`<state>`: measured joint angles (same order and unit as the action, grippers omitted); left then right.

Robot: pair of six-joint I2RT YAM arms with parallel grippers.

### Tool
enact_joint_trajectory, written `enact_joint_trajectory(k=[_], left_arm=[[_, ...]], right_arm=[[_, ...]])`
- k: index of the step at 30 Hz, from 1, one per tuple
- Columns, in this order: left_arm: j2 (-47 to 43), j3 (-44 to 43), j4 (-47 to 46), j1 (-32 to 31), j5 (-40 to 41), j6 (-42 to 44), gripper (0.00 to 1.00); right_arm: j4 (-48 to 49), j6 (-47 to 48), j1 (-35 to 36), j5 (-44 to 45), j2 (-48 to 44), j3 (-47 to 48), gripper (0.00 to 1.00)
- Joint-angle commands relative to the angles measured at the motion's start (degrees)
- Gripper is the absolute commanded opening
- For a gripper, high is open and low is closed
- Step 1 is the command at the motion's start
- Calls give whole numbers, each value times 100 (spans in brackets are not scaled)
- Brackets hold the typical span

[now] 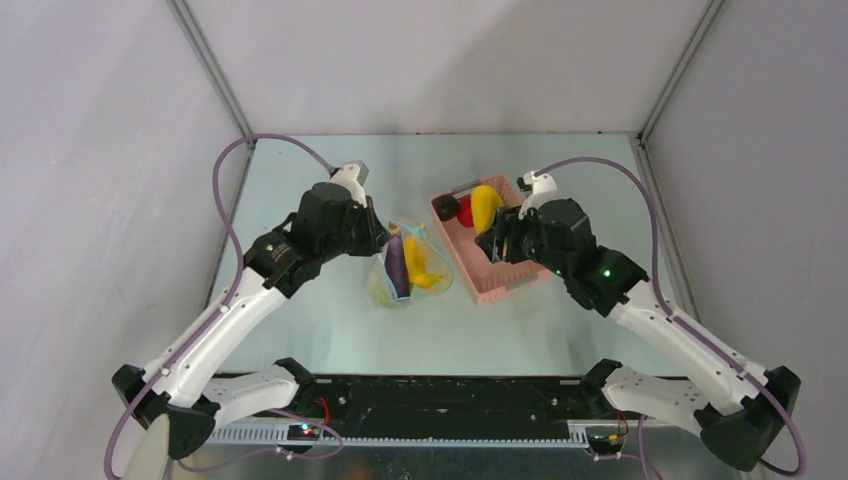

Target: Place the food in the zip-top bag and seal the zipper

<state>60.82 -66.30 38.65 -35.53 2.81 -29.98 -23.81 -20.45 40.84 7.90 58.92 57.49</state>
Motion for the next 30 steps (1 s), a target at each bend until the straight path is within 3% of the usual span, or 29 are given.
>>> enact_joint_trajectory(k=[1,10,20,30], left_arm=[[-34,26,-278,29,12,-41,2],[-73,18,-277,28,18,-37,2],[-101,21,-279,26,18,-34,2],[-131,21,-276,29,44,-18,2]], right_arm=[[959,445,166,-2010,-295,-65,29],[2130,462,734,-3233,207,2,31],[1977,583,1172,-2785,1074,347,36],[1417,690,1393,-1779,1314,617,68]])
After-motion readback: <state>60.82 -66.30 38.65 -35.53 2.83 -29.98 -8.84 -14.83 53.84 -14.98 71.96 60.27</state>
